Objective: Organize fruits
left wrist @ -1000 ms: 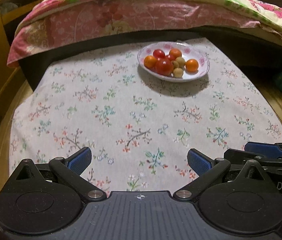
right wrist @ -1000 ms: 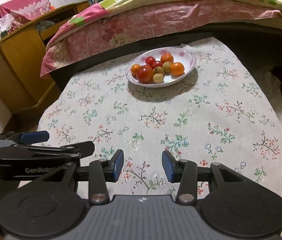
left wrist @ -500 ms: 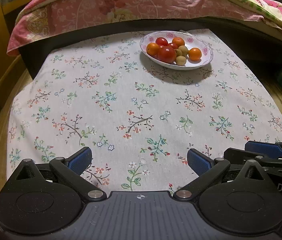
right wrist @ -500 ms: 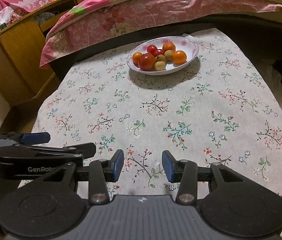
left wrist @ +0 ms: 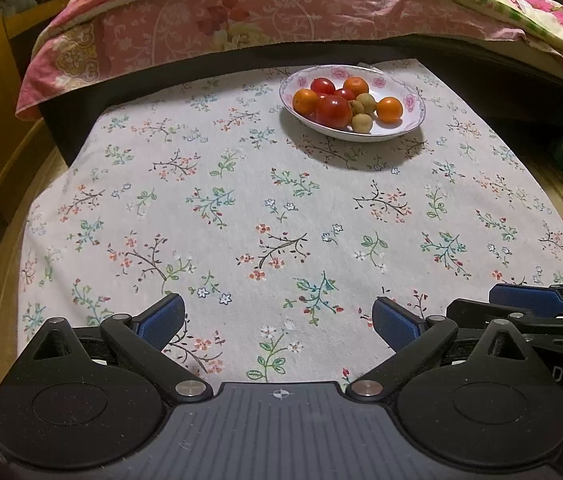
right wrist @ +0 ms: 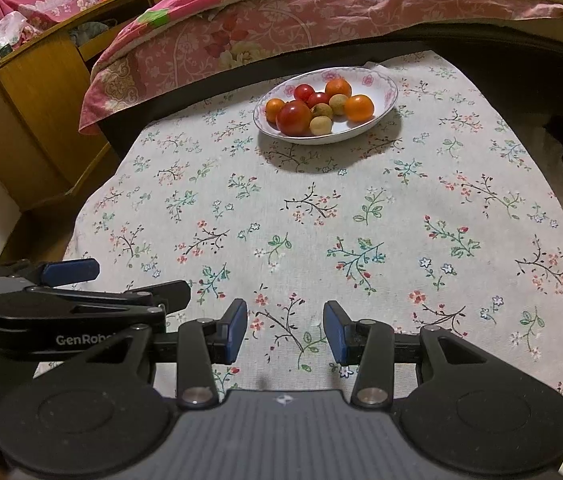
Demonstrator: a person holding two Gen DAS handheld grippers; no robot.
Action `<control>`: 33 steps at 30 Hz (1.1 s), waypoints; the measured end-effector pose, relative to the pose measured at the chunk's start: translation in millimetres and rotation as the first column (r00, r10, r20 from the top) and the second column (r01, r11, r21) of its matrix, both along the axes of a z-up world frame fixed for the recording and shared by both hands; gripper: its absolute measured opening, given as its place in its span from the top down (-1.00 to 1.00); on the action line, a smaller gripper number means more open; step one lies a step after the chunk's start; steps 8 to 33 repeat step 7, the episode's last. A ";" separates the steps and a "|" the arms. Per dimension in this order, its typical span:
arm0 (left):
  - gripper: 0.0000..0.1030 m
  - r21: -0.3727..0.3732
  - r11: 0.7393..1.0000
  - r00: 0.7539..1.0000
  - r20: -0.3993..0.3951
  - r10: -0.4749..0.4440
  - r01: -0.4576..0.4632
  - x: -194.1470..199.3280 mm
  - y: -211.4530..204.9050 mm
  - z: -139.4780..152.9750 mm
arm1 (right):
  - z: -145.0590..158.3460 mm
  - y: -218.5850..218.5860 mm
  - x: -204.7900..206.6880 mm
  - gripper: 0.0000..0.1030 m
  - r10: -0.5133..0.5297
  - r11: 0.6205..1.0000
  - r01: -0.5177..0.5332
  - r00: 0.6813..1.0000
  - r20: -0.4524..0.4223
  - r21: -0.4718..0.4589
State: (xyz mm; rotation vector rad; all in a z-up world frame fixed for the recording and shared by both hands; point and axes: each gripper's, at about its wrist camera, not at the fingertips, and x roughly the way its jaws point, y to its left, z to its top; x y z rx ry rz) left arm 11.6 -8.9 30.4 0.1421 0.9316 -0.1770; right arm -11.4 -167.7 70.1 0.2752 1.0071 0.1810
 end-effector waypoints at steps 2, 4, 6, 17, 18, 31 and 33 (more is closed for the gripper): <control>-0.97 0.003 1.000 1.000 0.003 -0.001 0.001 0.2 0.2 0.0 | 0.1 -0.2 0.1 0.19 0.000 1.000 0.000 1.000 0.000 0.000; -0.97 0.006 1.000 1.000 0.008 -0.001 0.001 0.2 0.2 0.2 | 0.1 -0.3 0.1 0.19 0.000 1.000 0.000 1.000 0.000 0.001; -0.97 0.011 1.000 1.000 0.012 -0.002 0.001 -0.1 -0.2 0.3 | -0.1 -0.1 0.2 0.19 0.000 1.000 0.000 1.000 0.000 0.002; -0.97 0.013 1.000 1.000 0.014 0.000 0.000 -0.1 -0.2 0.3 | 0.0 -0.3 0.2 0.19 0.000 1.000 0.000 1.000 0.000 0.001; -0.97 0.013 1.000 1.000 0.014 0.000 0.000 -0.1 -0.2 0.3 | 0.0 -0.3 0.2 0.19 0.000 1.000 0.000 1.000 0.000 0.001; -0.97 0.013 1.000 1.000 0.014 0.000 0.000 -0.1 -0.2 0.3 | 0.0 -0.3 0.2 0.19 0.000 1.000 0.000 1.000 0.000 0.001; -0.97 0.013 1.000 1.000 0.014 0.000 0.000 -0.1 -0.2 0.3 | 0.0 -0.3 0.2 0.19 0.000 1.000 0.000 1.000 0.000 0.001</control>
